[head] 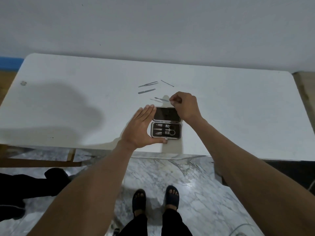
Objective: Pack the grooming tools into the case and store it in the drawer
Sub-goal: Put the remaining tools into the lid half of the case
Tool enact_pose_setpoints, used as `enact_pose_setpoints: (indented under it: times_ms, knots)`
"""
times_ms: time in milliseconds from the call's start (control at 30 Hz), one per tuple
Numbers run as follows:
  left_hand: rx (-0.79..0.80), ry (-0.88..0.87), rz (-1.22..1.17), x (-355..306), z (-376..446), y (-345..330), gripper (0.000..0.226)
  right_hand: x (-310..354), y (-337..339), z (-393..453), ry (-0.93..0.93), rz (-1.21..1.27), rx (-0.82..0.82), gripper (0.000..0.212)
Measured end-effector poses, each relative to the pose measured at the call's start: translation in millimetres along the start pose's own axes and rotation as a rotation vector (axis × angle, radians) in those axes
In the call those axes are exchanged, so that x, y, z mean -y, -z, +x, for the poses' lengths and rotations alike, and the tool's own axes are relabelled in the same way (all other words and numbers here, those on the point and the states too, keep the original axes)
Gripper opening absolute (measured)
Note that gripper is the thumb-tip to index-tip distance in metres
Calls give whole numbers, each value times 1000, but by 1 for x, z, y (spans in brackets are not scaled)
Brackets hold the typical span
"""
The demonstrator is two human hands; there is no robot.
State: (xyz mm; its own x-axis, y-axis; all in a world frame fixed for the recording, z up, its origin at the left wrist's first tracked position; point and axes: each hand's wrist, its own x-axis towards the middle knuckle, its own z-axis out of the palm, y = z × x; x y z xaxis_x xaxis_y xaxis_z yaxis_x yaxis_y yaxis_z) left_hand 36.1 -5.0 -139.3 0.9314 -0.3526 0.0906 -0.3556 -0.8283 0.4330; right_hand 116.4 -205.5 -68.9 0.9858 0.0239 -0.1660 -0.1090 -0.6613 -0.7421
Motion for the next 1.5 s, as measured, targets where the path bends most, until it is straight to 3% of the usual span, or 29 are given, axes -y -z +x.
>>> enact_pose_setpoints:
  times_ms: [700,1200,1500]
  knots:
    - [49,38,15,-7,-2,6,142,-42,21,-67,-171,106,-142,15]
    - [21,14,9,-1,-1,2,138,-20,4,-32,-141,152,-147,17]
    - [-34,-17,0,3,0,-2,127,0,-30,6,-64,22,-97,16]
